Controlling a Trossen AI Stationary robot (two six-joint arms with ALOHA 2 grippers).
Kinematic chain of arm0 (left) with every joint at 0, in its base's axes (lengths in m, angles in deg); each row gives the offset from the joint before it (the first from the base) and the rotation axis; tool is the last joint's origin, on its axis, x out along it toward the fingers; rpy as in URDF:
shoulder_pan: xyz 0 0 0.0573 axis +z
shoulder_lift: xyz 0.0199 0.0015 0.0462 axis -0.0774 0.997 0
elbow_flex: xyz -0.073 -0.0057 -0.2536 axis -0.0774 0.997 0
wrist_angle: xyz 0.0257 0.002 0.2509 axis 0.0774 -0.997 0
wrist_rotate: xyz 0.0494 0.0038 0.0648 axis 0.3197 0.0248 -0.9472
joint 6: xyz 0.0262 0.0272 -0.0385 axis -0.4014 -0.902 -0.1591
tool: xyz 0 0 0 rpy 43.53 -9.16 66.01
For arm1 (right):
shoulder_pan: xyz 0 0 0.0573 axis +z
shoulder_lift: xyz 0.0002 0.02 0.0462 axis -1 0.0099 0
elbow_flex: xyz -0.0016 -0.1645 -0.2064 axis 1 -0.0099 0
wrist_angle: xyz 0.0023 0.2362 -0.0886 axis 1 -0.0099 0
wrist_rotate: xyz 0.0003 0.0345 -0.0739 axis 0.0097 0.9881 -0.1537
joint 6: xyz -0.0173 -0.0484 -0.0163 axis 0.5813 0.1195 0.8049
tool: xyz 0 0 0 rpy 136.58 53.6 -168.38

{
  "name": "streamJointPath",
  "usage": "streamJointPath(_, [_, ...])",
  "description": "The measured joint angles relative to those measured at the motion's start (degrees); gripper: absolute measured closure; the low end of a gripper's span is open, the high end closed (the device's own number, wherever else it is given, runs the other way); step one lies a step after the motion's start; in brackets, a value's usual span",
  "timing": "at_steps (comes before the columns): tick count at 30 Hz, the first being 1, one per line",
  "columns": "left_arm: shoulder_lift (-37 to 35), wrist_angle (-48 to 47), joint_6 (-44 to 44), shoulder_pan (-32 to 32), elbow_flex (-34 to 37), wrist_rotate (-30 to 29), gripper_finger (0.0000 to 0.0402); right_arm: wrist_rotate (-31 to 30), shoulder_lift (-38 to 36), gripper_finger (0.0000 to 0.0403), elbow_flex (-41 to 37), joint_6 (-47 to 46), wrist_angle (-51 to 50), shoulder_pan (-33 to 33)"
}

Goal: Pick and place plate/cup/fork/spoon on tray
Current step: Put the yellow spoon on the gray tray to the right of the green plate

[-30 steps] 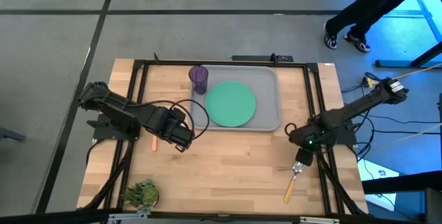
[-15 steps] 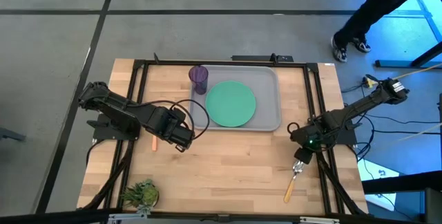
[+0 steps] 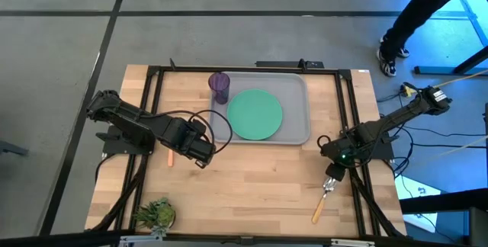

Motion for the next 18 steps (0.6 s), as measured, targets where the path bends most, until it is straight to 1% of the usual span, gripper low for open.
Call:
streamJointPath(6, [0.0,1.0,0.0,0.0,0.0,0.0,0.0365,0.5,0.0,0.0359,-0.9,0.1,0.2,0.0])
streamJointPath(11, [0.0,1.1,0.0,0.0,0.0,0.0,0.0365,3.5,0.1,0.0359,-3.2,0.0,4.9,0.0])
streamJointPath(18, [0.0,1.0,0.0,0.0,0.0,0.0,0.0365,3.8,0.0,0.0359,-3.3,0.0,6.9,0.0])
